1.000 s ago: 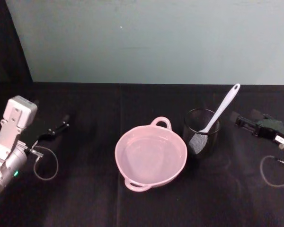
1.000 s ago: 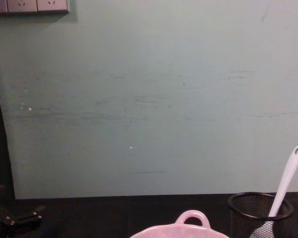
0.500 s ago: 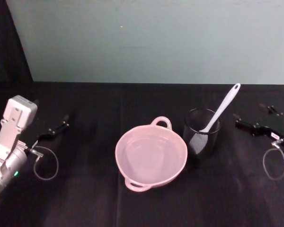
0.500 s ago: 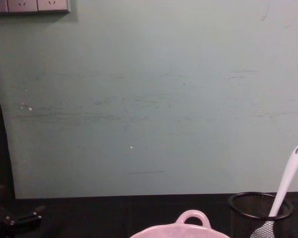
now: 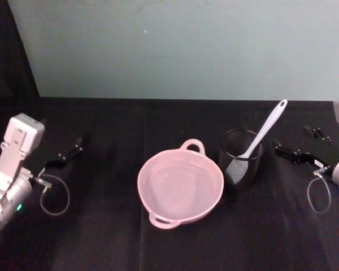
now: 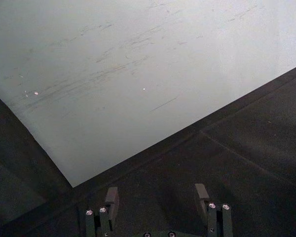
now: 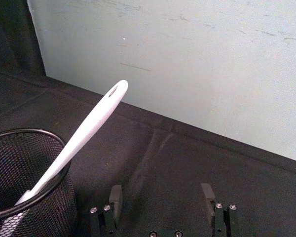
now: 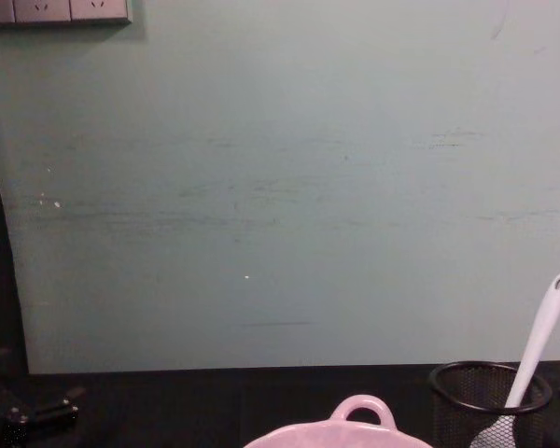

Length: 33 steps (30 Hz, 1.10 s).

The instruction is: Use the one hand to pick up the spoon and stir the clear water in the bowl.

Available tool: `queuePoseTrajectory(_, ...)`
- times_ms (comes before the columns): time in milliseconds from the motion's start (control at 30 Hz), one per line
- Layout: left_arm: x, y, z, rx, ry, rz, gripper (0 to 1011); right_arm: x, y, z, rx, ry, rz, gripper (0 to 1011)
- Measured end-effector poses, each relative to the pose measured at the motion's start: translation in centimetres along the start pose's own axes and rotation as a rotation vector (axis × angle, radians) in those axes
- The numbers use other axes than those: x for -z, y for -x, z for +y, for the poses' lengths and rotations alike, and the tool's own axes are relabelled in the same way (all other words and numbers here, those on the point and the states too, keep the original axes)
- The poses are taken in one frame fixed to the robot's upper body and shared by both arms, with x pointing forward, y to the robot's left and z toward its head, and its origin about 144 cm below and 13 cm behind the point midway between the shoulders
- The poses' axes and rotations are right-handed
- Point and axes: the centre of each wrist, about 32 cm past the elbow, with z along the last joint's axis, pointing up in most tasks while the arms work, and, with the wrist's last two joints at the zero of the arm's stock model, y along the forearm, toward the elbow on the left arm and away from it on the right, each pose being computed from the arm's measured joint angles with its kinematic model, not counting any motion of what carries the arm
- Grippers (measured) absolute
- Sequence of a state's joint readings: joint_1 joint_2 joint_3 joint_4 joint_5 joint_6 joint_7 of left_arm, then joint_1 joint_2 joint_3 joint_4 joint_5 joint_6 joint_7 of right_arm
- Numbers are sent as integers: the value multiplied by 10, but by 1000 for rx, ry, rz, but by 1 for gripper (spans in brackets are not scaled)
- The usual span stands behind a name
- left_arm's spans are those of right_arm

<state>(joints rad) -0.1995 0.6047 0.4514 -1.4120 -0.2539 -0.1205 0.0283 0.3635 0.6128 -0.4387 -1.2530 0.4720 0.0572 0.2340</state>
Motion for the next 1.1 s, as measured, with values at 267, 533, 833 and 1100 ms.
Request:
queuePoseTrajectory(267,0,0,0,0,0,0,1005,0,0,0,-1,0,0,1002)
queuePoseTrajectory(533,0,0,0,0,0,0,1005,-1,-1,0,-2,-1,1,1002)
queuePoseTrajectory(833,0,0,0,0,0,0,1005,-1,-1,0,-4,-2,2,1003)
queuePoseTrajectory(1100,0,0,0,0,0,0,1005,-1,-1,0,-5,-2,2,1002)
